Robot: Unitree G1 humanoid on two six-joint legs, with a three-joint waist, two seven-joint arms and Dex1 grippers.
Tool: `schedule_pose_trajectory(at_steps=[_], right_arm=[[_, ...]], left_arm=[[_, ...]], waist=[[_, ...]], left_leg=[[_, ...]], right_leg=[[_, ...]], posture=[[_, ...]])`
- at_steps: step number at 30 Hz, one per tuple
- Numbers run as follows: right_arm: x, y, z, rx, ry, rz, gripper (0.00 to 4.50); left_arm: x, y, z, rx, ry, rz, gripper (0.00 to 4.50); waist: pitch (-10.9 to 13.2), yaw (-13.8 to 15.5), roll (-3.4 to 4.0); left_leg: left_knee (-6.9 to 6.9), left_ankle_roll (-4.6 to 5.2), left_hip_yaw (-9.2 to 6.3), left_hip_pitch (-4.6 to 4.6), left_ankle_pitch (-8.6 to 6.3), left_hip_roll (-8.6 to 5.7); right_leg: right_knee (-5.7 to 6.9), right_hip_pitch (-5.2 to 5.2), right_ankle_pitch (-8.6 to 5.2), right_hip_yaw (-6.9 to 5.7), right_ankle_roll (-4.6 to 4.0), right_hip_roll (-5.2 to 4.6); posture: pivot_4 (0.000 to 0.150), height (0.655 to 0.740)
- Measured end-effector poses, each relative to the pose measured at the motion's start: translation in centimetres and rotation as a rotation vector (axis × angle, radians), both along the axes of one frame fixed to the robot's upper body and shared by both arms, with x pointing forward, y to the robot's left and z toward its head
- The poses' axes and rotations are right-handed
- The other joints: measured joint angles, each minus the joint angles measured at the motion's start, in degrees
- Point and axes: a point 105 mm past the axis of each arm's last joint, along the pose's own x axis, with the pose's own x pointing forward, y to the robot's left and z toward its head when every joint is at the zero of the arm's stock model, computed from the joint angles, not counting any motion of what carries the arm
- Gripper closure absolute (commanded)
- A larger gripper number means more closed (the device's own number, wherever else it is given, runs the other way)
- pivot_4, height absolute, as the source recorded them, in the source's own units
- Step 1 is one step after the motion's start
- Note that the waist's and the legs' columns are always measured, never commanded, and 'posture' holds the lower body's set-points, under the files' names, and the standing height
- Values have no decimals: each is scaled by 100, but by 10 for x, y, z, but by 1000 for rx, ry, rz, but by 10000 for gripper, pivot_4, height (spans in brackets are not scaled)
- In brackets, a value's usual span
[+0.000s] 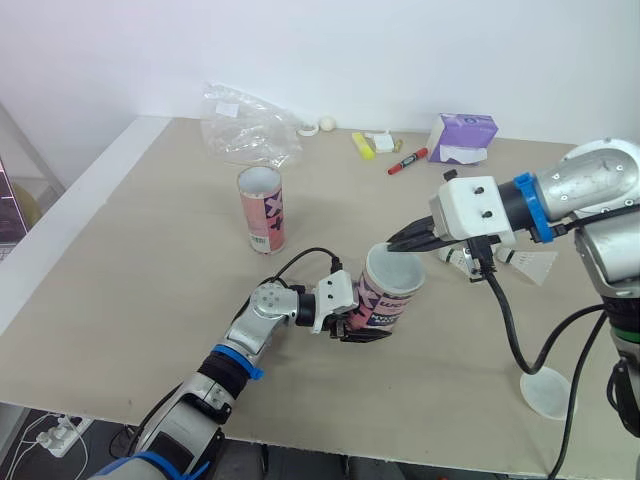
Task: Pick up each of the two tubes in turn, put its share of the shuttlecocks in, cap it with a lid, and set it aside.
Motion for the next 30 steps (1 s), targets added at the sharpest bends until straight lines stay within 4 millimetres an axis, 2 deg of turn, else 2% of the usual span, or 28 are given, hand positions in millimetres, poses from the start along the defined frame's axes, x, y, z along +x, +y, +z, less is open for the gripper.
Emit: schedule_pose_trajectory(at_steps=[21,25,26,27,30], right_arm=[[-2,0,-3,-30,8,6,43860],[-2,0,-4,-27,18,-2,32492],[-1,0,-3,-24,18,-4,27266],[-1,0,-2,-19,16,-6,24085],[0,0,0,6,18,-23,24085]], left_arm=[[0,0,0,0,1,0,14228],[0,0,0,0,1,0,14228],[0,0,0,1,2,0,14228],[0,0,0,1,2,0,14228],[0,0,0,1,2,1,14228]], waist=[[0,0,0],[0,-1,0],[0,-1,0],[0,-1,0],[0,-1,0]], left_leg=[[-2,-1,0,0,0,0],[-2,-1,0,0,0,0],[-2,-1,0,1,0,0],[-2,-1,0,2,-1,0],[-3,-1,0,2,-1,0]], right_leg=[[0,-11,0,0,-1,-1],[0,-11,0,0,-1,-1],[0,-12,-1,0,-1,-1],[0,-11,-1,0,-1,-1],[0,-12,-1,0,-1,-1]], posture=[[1500,7400],[1500,7400],[1500,7400],[1500,7400],[1500,7400]])
